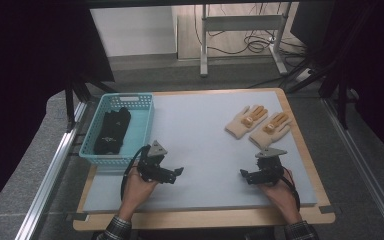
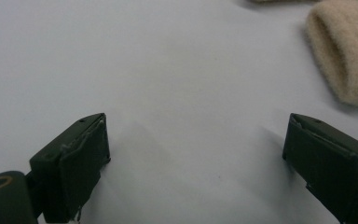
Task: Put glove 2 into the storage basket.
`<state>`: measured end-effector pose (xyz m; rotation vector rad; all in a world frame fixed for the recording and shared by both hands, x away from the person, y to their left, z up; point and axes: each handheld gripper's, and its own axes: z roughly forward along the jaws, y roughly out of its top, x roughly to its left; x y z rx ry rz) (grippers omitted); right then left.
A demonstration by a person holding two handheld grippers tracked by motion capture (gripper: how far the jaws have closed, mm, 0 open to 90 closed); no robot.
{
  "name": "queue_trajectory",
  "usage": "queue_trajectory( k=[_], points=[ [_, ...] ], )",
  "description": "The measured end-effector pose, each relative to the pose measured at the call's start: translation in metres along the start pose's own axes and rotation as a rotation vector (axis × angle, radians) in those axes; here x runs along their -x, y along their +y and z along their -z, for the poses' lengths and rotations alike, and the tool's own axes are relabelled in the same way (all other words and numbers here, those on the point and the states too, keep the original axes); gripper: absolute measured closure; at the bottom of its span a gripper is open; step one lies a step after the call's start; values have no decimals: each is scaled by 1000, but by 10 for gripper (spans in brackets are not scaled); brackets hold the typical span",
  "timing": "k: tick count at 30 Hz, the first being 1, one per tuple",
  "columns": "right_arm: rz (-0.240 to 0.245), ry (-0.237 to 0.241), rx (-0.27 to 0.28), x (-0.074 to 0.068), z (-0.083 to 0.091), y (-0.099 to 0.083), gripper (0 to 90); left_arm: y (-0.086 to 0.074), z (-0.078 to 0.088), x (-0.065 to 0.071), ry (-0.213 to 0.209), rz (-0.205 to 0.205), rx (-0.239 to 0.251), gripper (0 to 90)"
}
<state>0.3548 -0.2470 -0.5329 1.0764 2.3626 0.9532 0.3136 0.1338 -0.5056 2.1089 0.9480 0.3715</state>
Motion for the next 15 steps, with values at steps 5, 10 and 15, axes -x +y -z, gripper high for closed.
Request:
queue_trajectory(
  k=[5, 10, 15],
  points=[
    [-3, -2, -3, 0, 0, 0, 68, -16, -14, 7, 11, -12, -45, 0],
    [-5, -1, -4, 0, 0, 0, 68, -32, -20, 6, 46, 4, -81, 0],
    [-15, -2, -4, 0, 0, 1, 73, -40, -18, 0, 51, 10, -99, 0]
  ],
)
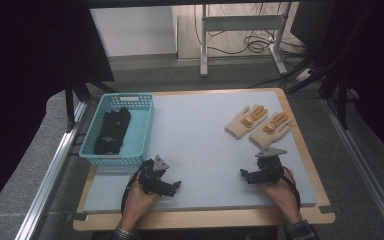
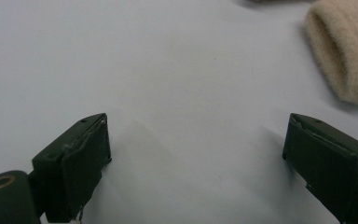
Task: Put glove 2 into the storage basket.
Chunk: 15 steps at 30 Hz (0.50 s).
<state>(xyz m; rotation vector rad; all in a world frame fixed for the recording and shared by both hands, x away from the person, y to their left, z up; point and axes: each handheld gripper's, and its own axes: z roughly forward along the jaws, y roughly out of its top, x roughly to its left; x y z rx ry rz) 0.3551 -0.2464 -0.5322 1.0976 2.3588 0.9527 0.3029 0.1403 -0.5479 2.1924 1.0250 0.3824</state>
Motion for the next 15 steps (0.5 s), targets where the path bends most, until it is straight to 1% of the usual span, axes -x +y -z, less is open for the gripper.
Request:
queue_trajectory(
  k=[1, 2, 3, 5, 6, 10, 11, 13, 14, 15],
  points=[
    [-3, -1, -1, 0, 0, 0, 77, -2, 0, -2, -13, 19, 4, 0],
    [-9, -3, -4, 1, 0, 2, 93, -2, 0, -3, -20, 26, 8, 1],
    [-12, 0, -6, 1, 1, 3, 104, -2, -1, -2, -15, 18, 1, 0],
    [-20, 8, -4, 2, 1, 4, 115, -2, -1, -2, -14, 19, 2, 0],
    [-39, 24, 5, 5, 1, 7, 130, -2, -1, -2, -16, 21, 2, 0],
    [-57, 23, 31, 13, 0, 19, 167, -2, -1, -2, -15, 22, 4, 0],
    [-57, 23, 31, 13, 0, 19, 167, -2, -1, -2, -15, 22, 4, 0],
    [-72, 28, 42, 19, -2, 27, 196, -2, -1, -2, -15, 23, 5, 0],
    [-84, 27, 58, 25, -4, 36, 228, -2, -1, -2, -15, 23, 5, 0],
    [-84, 27, 58, 25, -4, 36, 228, -2, -1, -2, -15, 23, 5, 0]
  ],
)
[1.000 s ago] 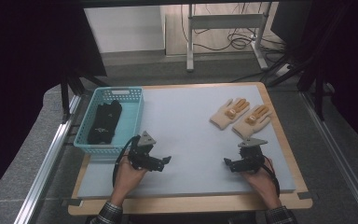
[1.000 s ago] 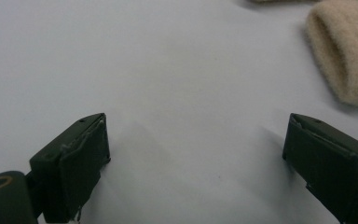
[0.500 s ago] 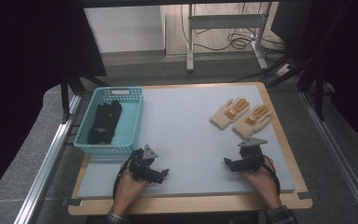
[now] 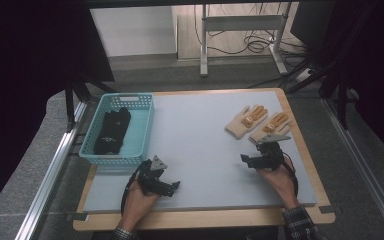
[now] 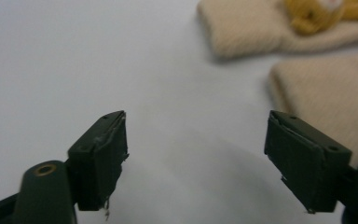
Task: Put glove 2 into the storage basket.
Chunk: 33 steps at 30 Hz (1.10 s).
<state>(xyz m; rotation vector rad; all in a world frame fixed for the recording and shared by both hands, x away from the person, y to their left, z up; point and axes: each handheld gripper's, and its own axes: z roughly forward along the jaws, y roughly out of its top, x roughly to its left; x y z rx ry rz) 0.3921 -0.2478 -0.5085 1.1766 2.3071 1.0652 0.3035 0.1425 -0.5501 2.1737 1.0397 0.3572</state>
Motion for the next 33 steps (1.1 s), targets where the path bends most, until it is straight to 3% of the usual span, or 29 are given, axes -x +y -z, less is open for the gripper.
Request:
queue_trajectory(
  k=[7, 11, 16, 21, 27, 28, 30, 33],
  points=[
    [-58, -58, 16, 32, -22, 32, 400, 0, 0, 0, 1, 2, 3, 0],
    [-82, -82, 20, 45, -36, 45, 443, 0, 0, 0, 2, 1, 4, 0],
    [-82, -126, 13, 53, -51, 58, 443, 0, 0, 0, 1, 2, 4, 0],
    [-98, -190, 5, 61, -69, 75, 374, 0, 0, 0, 1, 0, 2, 0],
    [-98, -249, -57, 70, -96, 84, 360, 0, 0, 0, 1, 0, 2, 0],
    [-93, -256, -61, 70, -98, 84, 392, 0, 0, 0, 1, 0, 2, 0],
    [-77, -243, -61, 69, -97, 87, 579, 0, 0, 0, 1, -4, -1, 0],
    [-50, -241, -73, 65, -95, 90, 634, 0, 0, 0, 1, -3, 0, 0]
  ],
)
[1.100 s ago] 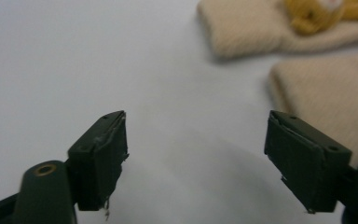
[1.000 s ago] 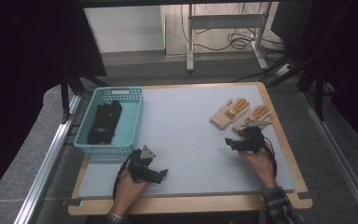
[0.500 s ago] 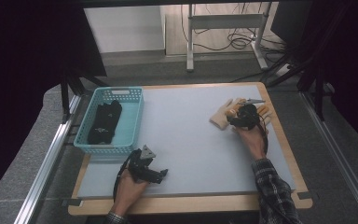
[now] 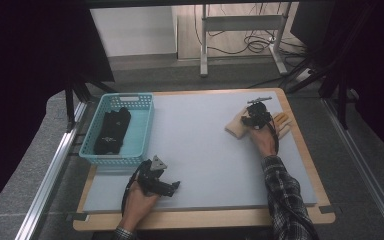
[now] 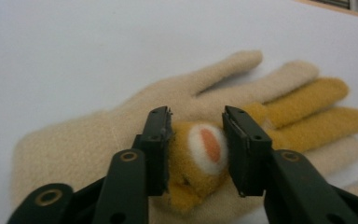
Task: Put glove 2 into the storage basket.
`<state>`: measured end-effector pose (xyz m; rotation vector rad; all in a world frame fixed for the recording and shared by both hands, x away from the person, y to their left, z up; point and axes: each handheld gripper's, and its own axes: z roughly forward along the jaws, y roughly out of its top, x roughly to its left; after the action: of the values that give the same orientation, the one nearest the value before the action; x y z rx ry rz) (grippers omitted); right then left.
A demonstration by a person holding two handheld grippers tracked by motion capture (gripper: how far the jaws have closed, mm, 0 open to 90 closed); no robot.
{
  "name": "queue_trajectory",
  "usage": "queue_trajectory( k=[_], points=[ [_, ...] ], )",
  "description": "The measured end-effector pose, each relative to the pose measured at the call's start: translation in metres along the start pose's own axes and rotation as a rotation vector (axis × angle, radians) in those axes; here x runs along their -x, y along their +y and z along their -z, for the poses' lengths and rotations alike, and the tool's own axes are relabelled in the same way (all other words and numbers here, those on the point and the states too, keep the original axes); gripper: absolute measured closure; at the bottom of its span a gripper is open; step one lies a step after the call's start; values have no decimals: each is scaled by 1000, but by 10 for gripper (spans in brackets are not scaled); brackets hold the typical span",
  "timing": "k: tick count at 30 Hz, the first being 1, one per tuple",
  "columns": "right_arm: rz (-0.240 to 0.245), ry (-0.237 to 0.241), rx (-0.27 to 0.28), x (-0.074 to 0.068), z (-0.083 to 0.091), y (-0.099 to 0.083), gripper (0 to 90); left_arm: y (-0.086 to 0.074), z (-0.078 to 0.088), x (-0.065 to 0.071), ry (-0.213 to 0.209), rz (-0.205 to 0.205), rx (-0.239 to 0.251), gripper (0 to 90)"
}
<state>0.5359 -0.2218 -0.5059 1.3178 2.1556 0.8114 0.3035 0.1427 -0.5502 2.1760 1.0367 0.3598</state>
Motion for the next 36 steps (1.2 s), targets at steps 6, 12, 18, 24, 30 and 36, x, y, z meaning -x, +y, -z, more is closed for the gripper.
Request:
queue_trajectory(
  k=[6, 12, 18, 24, 30, 36],
  points=[
    [34, 87, 57, -5, 25, 5, 658, 0, 0, 0, 0, 0, 0, 0],
    [101, 202, 108, -25, 57, 7, 659, 0, 0, 0, 0, 5, 3, 0],
    [253, 389, 138, -73, 92, -7, 656, 0, 0, 0, 0, 5, 2, 0],
    [348, 472, 116, -105, 91, -32, 646, 0, 0, 0, 1, 7, 4, 0],
    [308, 483, 105, -110, 85, -53, 449, 0, 0, 0, 1, 7, 4, 0],
    [227, 398, 105, -89, 92, -52, 518, 0, 0, 0, 1, 6, 4, 0]
  ],
)
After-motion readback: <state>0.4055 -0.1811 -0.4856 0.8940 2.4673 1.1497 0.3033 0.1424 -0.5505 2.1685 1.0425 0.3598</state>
